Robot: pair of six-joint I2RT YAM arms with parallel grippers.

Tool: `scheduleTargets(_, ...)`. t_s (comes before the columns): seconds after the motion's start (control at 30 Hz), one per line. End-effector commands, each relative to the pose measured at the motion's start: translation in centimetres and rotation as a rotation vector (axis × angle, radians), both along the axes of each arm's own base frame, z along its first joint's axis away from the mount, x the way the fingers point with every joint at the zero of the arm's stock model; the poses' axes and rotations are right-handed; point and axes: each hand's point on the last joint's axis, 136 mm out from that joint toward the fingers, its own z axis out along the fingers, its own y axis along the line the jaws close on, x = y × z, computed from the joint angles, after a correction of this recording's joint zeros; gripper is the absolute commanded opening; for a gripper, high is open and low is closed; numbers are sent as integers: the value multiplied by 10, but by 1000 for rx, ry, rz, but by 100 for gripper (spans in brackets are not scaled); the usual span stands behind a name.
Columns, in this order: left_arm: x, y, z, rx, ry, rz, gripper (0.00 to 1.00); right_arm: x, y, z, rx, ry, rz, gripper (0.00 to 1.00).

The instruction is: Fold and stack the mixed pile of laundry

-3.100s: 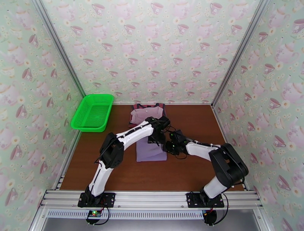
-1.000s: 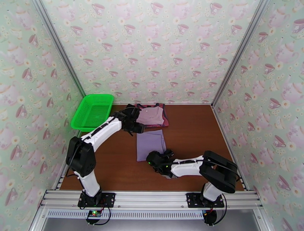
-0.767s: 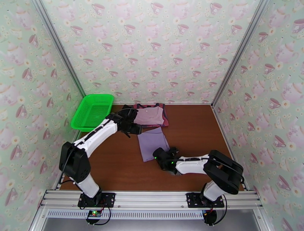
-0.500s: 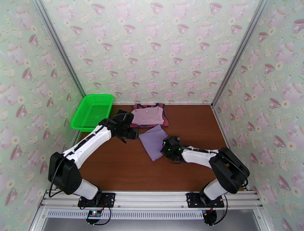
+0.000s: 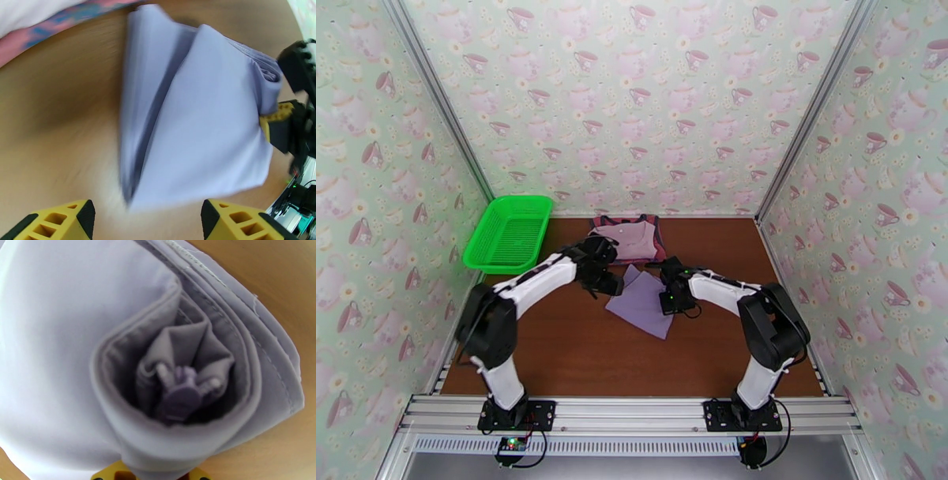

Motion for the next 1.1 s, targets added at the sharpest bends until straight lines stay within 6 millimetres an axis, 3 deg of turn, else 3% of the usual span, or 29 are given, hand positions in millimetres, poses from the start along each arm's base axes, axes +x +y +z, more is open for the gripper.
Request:
scheduleTargets(0.0,4,-15,-18,11,30,-102,75,-23,-19,-22,-75,125,88,0)
scheduleTargets(0.27,-1,-6,-54,105,92,-102,77,-21,-15,-22,-50,121,111,0)
scheduleTargets(0.5,-33,-38,-71,-13,196,-200,76,-20,-11,-20,-29,124,98,0)
scheduleTargets(0.6,-44,-42,-82,-42,241,-201,71,-21,-10,-20,-22,136,59,1)
scheduleTargets(0.73,-53,-44,-88,-84,263,-179,62,-31,-7,-18,21,171,-54,31)
scheduleTargets(0.83,-56,-48,-86,-131,268,-165,58,-36,-1,-15,97,162,-152,45)
scheduleTargets(1.07,-64,-60,-88,-196,300,-155,50,-44,8,-16,222,144,-307,50)
